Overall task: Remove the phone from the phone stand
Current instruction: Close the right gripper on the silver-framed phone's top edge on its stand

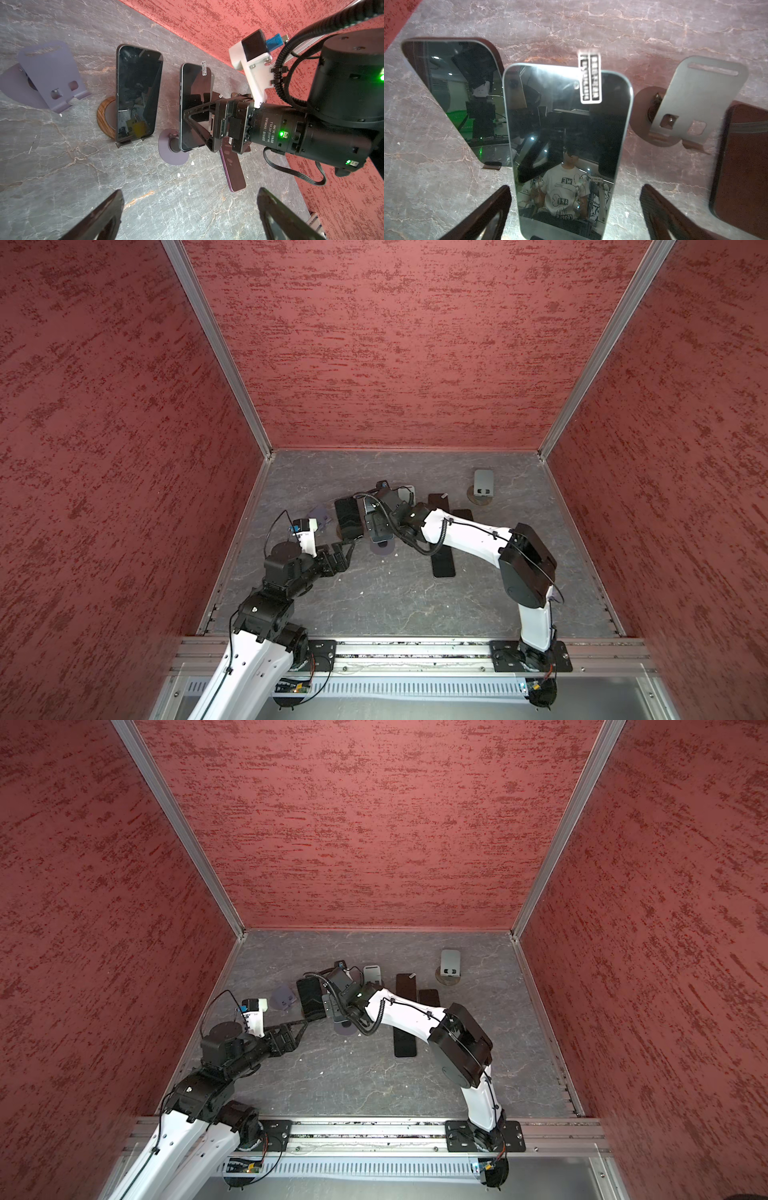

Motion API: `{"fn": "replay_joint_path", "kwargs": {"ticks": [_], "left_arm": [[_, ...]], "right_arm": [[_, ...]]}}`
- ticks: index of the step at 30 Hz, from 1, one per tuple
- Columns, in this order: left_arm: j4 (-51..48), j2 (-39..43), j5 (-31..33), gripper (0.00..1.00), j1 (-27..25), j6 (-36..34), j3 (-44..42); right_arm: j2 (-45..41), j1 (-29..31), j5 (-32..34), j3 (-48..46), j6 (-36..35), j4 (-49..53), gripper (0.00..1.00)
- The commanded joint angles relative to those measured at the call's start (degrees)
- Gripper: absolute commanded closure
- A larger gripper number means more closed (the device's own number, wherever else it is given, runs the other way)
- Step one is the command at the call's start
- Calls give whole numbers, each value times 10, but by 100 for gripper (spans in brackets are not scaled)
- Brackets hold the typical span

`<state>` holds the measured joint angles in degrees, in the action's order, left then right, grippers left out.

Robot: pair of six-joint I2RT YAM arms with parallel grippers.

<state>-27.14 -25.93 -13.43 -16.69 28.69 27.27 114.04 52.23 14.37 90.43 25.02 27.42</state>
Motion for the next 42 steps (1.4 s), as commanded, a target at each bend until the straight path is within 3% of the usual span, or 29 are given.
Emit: {"fn": "replay_joint_path", "kwargs": {"ticks": [1,17,34,42], "left_arm": [[1,0,2,0,-1,-3,-4],[5,-4,0,0,-1,-5,-6],[9,-14,-1,0,-1,-8,-6],[7,-16,-2,0,-1,-8,-5]], "right_arm": [[7,6,9,23,-2,11,1],[42,12,22,49,3,28,2],[47,15,31,50,4,23,39],[24,15,16,34,-4,-8,43]]}}
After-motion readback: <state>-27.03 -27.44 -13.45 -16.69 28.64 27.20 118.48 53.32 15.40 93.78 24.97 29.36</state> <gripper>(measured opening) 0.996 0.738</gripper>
